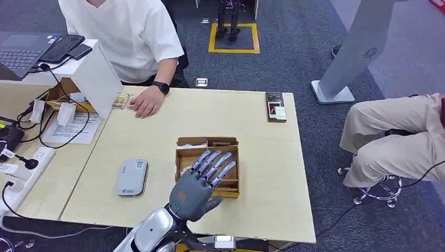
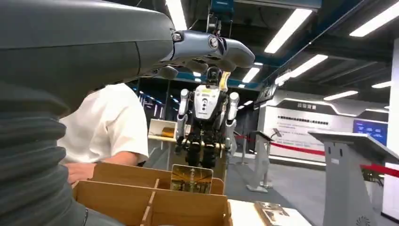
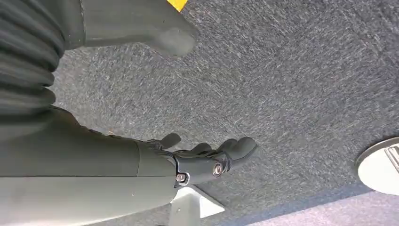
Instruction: Pass the card to the sensor for recognition and then transmit it.
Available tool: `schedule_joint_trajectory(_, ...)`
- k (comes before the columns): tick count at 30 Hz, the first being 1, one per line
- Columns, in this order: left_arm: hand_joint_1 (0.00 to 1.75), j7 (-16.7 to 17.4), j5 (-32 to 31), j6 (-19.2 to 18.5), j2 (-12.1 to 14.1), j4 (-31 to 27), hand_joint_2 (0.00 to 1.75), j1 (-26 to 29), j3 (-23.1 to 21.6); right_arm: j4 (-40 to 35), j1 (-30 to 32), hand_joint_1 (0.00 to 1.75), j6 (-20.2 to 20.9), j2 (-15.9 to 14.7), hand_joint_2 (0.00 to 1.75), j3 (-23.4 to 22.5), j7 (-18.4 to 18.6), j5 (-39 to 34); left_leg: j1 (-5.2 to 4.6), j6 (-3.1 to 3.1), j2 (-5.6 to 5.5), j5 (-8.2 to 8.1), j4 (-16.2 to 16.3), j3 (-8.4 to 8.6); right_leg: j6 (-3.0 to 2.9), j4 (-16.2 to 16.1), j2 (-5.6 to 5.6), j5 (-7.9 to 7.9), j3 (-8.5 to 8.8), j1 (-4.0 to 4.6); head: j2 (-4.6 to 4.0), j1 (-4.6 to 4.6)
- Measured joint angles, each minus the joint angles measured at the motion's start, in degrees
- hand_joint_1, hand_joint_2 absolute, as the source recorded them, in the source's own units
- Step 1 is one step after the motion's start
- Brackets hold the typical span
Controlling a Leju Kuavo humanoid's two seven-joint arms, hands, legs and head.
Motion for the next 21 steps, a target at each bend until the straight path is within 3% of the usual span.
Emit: schedule_joint_trajectory(21, 0.00, 5.5, -4.9, -1.4, 0.9, 2.7, 1.75, -1.3, -2.0, -1.0, 0.0, 0.00, 0.0, 0.4, 1.75, 0.0, 0.9, 0.1, 0.00, 0.00, 0.00, 0.00, 0.0, -0.01, 0.00, 0.0, 0.00, 0.00, -0.02, 0.00, 0.00, -0.02)
